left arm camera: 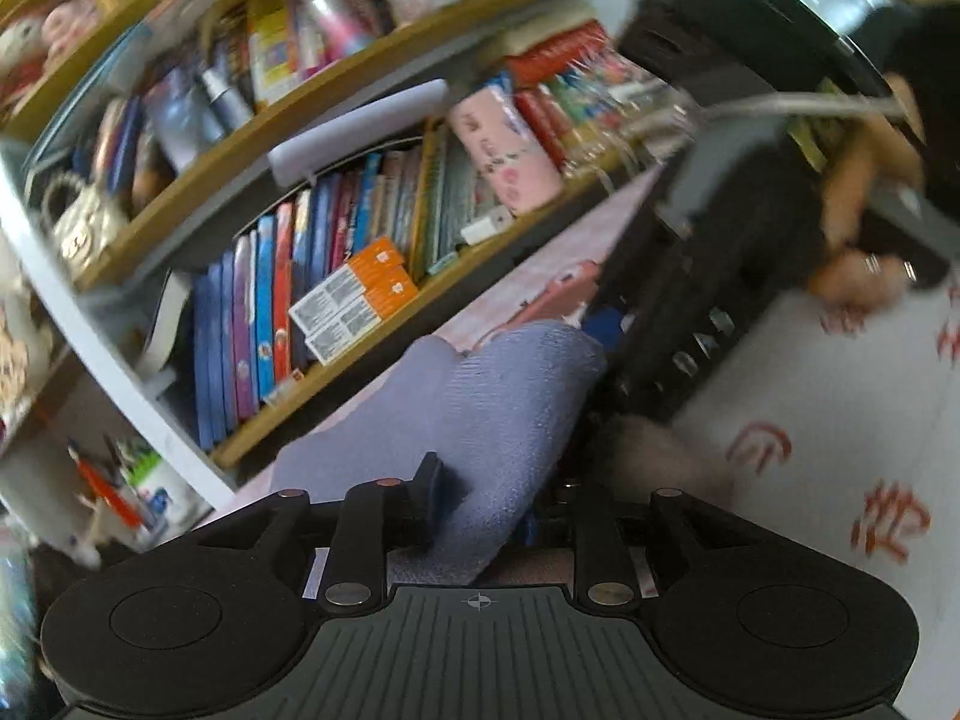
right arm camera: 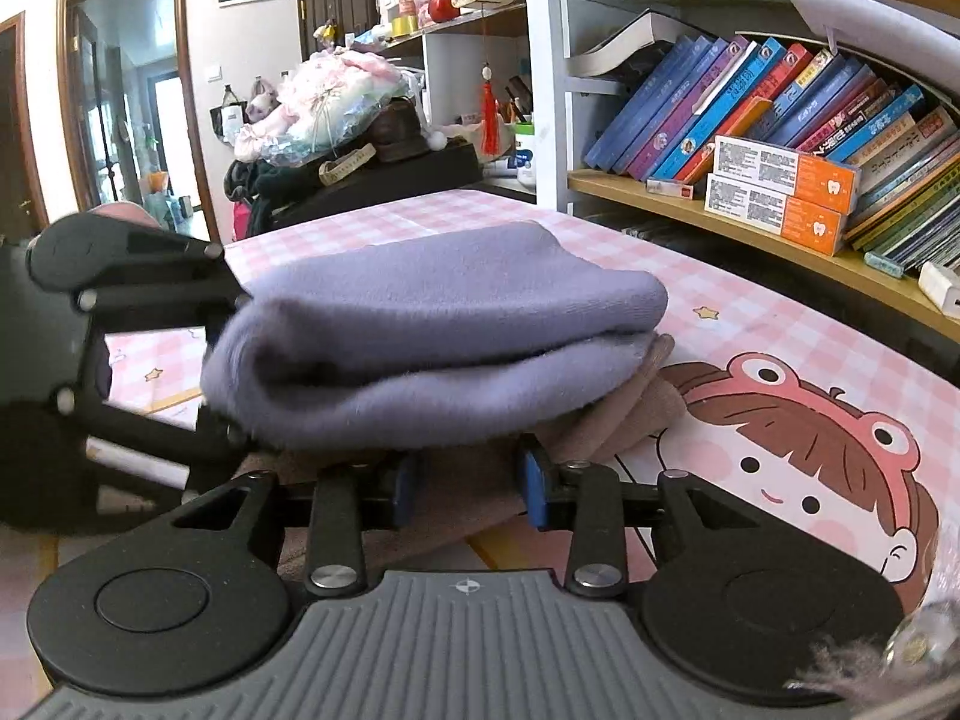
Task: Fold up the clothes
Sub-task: 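Fold the lavender side over the pink side with the left gripper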
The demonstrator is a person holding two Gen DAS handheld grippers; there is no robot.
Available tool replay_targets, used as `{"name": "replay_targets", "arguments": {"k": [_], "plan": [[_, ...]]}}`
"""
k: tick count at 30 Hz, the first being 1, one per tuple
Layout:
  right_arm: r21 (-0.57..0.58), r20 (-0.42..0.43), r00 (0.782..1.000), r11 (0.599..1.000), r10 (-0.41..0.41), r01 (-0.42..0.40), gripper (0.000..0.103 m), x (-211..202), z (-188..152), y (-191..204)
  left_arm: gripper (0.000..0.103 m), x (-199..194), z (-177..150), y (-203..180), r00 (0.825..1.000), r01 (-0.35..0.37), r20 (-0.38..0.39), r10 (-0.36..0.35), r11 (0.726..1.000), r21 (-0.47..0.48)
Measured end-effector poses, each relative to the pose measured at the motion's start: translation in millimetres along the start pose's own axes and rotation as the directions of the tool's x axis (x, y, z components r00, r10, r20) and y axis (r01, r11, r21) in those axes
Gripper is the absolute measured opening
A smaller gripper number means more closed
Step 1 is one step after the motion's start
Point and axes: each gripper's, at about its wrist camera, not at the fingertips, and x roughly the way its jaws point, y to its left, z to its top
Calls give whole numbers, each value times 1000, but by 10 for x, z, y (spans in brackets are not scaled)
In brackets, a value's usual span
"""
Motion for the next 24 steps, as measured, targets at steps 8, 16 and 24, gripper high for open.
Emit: {"name": "replay_targets", "arguments": {"k": [8,16,24], "plan": [[6,-19,999,999,39,-39,46,-119,-87,-5,79,-235,147,-52,992,-6,127,-3,997,73],[-47,-33,999,998,42,-44,52,-177,-131,62,77,-266,176,40,990,61,128,-61,998,1],[-41,-41,999,998,35,-37,54,-163,-133,44,21,-107,56,395,990,126,93,-108,966,-225]]}}
